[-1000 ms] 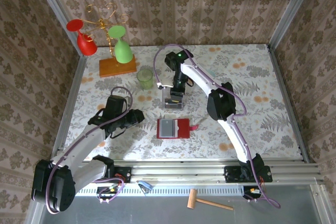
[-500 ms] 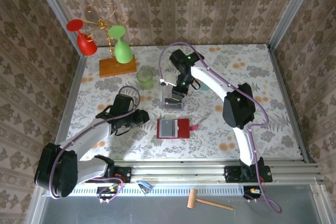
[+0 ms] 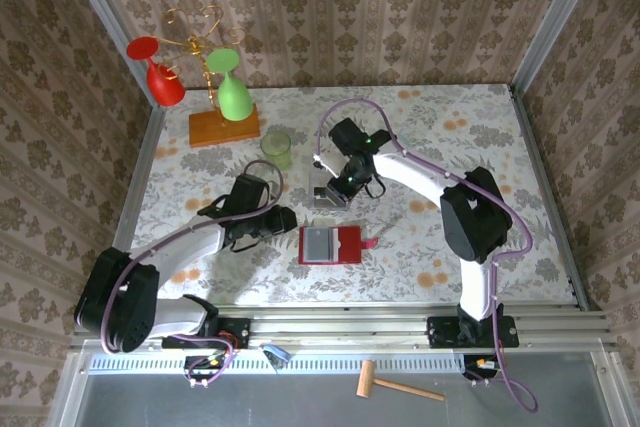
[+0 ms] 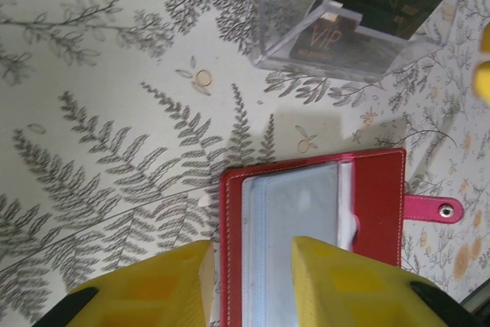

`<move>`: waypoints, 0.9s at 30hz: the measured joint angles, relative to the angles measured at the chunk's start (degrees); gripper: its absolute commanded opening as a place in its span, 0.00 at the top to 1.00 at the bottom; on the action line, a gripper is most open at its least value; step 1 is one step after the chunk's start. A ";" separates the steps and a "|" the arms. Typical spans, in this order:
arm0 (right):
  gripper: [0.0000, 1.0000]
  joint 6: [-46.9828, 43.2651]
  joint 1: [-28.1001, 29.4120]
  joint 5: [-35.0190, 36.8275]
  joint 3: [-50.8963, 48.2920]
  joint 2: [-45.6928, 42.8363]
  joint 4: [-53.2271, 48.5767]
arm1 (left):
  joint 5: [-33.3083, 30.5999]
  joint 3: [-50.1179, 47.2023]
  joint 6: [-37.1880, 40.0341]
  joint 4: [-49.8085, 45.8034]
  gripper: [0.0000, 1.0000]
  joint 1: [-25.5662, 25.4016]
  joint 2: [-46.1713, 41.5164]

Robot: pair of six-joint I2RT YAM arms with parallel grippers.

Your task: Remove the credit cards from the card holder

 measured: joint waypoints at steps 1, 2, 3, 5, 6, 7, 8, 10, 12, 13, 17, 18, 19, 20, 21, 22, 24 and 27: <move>0.73 2.86 0.79 0.94 -1.01 -0.39 1.20 | 0.17 0.37 0.00 0.39 0.68 -0.17 0.42; 0.73 5.09 1.46 1.53 -1.70 -0.66 2.05 | 0.22 0.59 0.00 0.50 0.68 -0.37 0.70; 0.73 8.02 2.34 2.21 -2.49 -0.98 3.10 | 0.42 0.79 0.00 0.81 0.68 -0.46 1.07; 0.73 12.52 3.87 3.19 -3.93 -1.62 5.01 | 0.81 0.96 0.00 1.31 0.69 -0.74 1.84; 0.73 15.04 4.72 3.80 -4.92 -2.14 6.12 | 0.98 0.98 0.00 1.53 0.69 -0.83 2.27; 0.73 17.35 5.46 4.11 -5.86 -2.62 7.02 | 1.09 0.98 0.00 1.68 0.69 -1.01 2.62; 0.73 19.58 6.10 4.37 -6.69 -3.13 7.74 | 1.16 1.01 0.00 1.73 0.69 -1.09 2.86; 0.74 23.98 7.15 4.48 -8.31 -4.07 9.46 | 1.33 1.01 0.00 1.73 0.70 -1.44 3.23; 0.76 28.41 7.93 4.46 -10.27 -5.22 11.32 | 1.51 1.01 -0.02 1.73 0.70 -1.86 3.21; 0.76 30.56 8.04 4.44 -11.23 -5.84 11.98 | 1.53 1.01 -0.02 1.79 0.71 -2.03 3.23; 0.78 38.10 7.98 3.54 -15.23 -7.80 14.49 | 1.70 0.98 -0.48 2.16 0.76 -3.04 3.23; 0.79 39.74 7.98 3.04 -16.02 -8.00 14.78 | 1.75 0.94 -0.68 2.36 0.78 -3.32 3.21; 0.79 41.09 7.98 2.25 -16.81 -8.13 15.28 | 1.75 0.76 -0.94 2.82 0.80 -3.52 3.21; 0.80 42.14 7.98 1.75 -17.64 -8.28 16.00 | 1.81 0.48 -1.14 3.23 0.81 -3.78 3.21; 0.80 43.32 7.98 0.90 -18.95 -8.57 17.03 | 1.88 0.07 -1.40 3.56 0.81 -3.98 3.21; 0.80 44.35 7.98 0.17 -20.31 -8.96 17.99 | 1.92 -0.46 -1.75 3.89 0.82 -4.17 3.21; 0.80 46.23 7.98 -1.27 -22.75 -9.66 19.78 | 1.92 -1.60 -2.32 4.31 0.84 -4.55 3.21; 0.79 48.68 7.98 -3.34 -24.98 -9.90 21.64 | 1.92 -2.95 -3.04 4.50 0.85 -5.05 3.21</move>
